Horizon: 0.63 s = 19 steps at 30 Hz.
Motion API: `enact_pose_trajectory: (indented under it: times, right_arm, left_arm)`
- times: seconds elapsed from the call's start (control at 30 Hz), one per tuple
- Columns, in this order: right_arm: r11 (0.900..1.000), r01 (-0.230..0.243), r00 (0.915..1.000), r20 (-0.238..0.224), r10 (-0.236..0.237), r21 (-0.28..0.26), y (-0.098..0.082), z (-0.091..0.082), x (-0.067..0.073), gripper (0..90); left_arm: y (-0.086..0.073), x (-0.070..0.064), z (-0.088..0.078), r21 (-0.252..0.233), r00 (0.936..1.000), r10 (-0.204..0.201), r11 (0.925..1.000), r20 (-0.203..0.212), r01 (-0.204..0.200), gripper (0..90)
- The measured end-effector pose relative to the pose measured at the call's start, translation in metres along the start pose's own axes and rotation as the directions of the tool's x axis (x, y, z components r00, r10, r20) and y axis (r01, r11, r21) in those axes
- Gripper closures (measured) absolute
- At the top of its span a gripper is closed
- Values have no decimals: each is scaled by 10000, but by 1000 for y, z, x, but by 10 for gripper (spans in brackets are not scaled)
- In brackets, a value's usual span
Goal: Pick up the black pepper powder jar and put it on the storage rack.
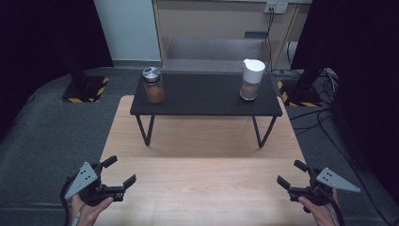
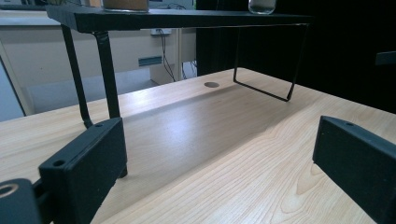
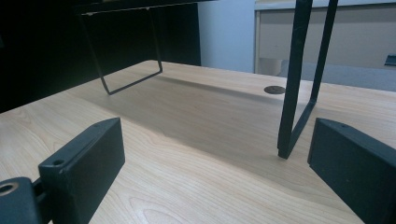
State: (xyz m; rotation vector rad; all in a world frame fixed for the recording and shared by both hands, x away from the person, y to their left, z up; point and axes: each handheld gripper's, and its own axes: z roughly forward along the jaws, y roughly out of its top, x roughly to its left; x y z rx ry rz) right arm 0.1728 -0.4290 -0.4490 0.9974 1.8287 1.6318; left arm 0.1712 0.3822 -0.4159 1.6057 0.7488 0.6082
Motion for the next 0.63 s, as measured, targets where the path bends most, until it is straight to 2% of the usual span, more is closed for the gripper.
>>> enact_pose_trajectory:
  times: [0.27, 0.63]
  right_arm:
    - [10000, -15, 10000, -22, 15, -10, 0, 1, -1, 39]
    - [10000, -32, 10000, 12, 32, -65, 0, 0, 0, 38]
  left_arm:
    - [1, 0, 1, 44, 10000, 32, 10000, 51, -32, 18]
    - [1, -1, -2, -64, 9999, -32, 10000, -125, 31, 19]
